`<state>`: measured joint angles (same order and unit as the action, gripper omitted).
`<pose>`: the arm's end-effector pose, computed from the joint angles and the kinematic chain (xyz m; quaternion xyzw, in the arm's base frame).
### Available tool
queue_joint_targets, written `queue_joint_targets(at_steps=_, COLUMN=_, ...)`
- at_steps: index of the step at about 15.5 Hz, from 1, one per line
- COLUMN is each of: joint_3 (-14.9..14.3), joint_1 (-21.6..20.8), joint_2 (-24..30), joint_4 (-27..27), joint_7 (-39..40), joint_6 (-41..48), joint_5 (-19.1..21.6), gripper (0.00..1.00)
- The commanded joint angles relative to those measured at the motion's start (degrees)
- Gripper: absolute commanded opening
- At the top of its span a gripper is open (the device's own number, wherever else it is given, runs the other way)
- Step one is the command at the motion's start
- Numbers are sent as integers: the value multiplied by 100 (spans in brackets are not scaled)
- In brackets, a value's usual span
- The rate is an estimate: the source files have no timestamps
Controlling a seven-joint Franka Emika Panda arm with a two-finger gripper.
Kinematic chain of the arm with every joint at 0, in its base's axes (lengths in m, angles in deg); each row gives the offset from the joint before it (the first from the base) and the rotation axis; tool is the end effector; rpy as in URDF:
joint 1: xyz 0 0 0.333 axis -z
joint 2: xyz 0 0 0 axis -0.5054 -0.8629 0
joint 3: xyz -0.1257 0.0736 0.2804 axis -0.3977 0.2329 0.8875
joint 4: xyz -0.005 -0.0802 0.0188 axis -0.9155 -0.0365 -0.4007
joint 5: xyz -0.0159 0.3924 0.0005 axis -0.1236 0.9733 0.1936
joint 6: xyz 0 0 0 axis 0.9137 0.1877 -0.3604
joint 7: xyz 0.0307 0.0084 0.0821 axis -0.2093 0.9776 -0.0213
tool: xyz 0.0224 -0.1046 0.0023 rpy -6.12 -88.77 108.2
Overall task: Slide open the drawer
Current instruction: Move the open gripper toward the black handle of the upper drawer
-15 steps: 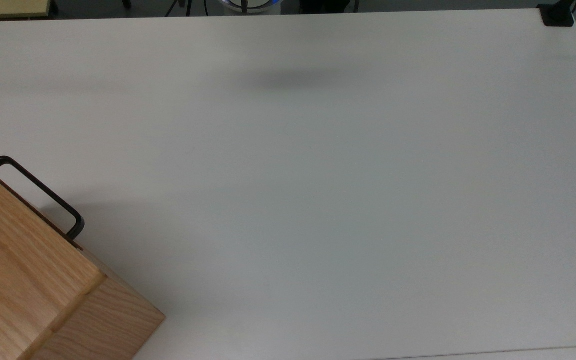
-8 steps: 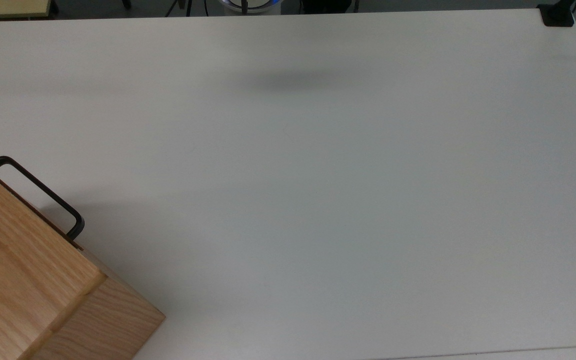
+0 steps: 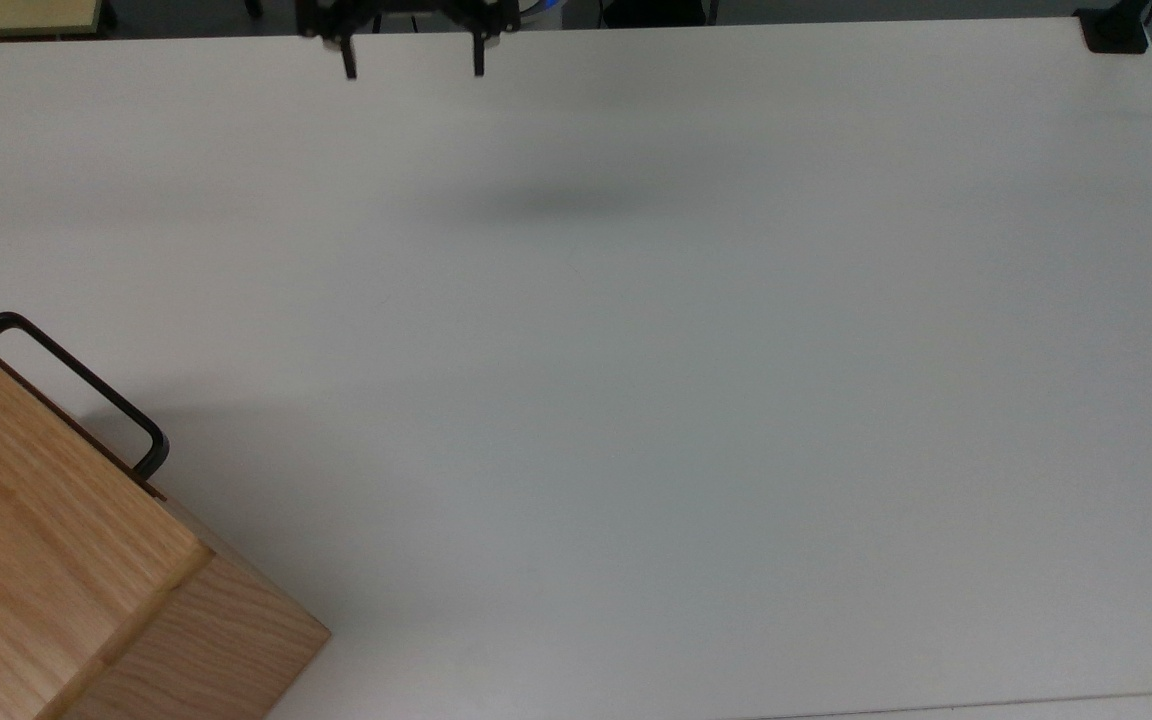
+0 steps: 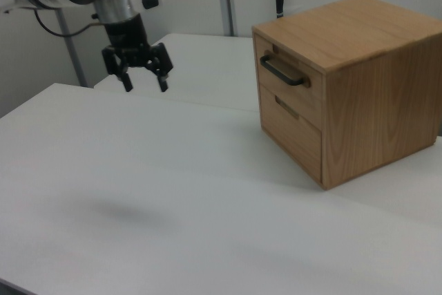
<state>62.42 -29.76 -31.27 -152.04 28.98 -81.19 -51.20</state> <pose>0.5824 0.0043 0.6053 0.9953 0.0826 0.0150 0.0479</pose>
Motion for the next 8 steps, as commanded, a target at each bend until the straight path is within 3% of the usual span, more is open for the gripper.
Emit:
queue_joint_targets(at_steps=1, joint_3=-1, joint_1=80, joint_2=-311, joint_4=162, joint_7=931, joint_6=-797, joint_5=-351, gripper=100)
queue_joint_targets(at_steps=4, joint_3=-10, joint_1=326, joint_2=-372, joint_4=153, joint_7=1906, joint_6=-1693, joint_5=-482, gripper=100)
queue_joint_targets(at_steps=8, joint_3=-10, joint_1=494, joint_2=-513, joint_4=153, joint_7=2593, joint_6=-2371, joint_5=-720, gripper=100)
